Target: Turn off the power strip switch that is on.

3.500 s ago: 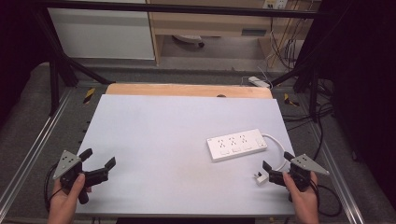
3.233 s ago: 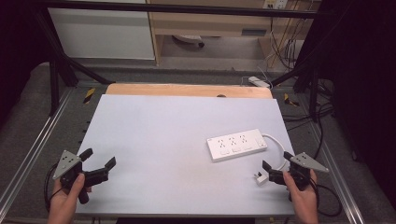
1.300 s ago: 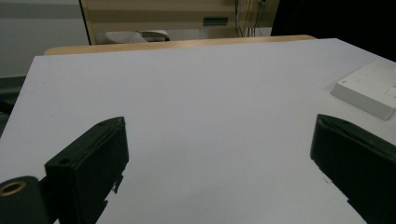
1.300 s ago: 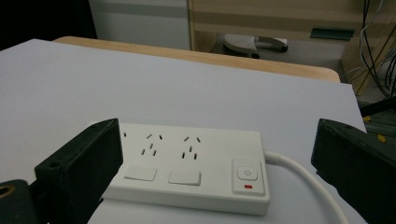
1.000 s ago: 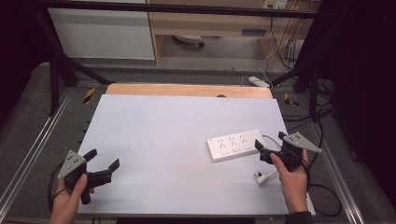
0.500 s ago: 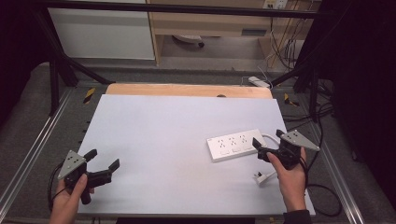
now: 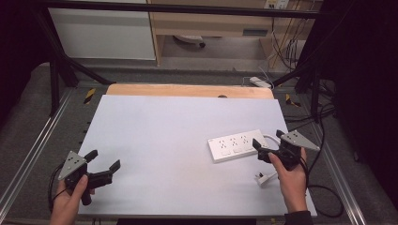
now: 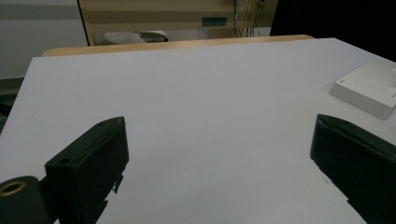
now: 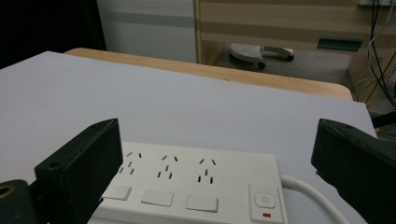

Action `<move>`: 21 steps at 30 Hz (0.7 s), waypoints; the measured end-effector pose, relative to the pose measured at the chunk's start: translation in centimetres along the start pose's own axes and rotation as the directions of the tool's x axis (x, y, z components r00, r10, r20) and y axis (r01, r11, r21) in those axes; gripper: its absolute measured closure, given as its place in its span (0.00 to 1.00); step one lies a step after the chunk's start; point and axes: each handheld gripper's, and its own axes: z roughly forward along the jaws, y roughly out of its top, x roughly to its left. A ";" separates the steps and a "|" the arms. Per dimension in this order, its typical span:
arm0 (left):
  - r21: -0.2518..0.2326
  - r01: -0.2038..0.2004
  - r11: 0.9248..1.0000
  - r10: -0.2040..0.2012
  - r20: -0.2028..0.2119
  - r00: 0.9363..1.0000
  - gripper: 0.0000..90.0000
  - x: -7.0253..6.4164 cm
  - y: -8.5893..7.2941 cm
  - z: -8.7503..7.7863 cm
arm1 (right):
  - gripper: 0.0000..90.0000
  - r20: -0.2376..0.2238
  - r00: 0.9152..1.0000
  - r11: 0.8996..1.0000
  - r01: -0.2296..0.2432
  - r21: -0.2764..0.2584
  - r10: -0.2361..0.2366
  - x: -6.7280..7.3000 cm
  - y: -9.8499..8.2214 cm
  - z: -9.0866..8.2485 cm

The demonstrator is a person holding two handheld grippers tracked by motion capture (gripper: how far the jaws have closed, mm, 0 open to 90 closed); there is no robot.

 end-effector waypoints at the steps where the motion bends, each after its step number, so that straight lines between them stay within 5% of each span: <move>1: 0.000 0.000 1.000 0.000 0.000 1.000 0.05 0.0 0.0 0.0 | 0.03 -0.001 1.000 1.000 -0.002 0.001 0.002 0.0 0.0 0.0; 21: 0.000 -0.003 1.000 0.003 0.002 1.000 0.05 0.0 0.0 0.0 | 0.03 -0.020 1.000 1.000 0.011 -0.009 -0.012 1.4 0.5 1.1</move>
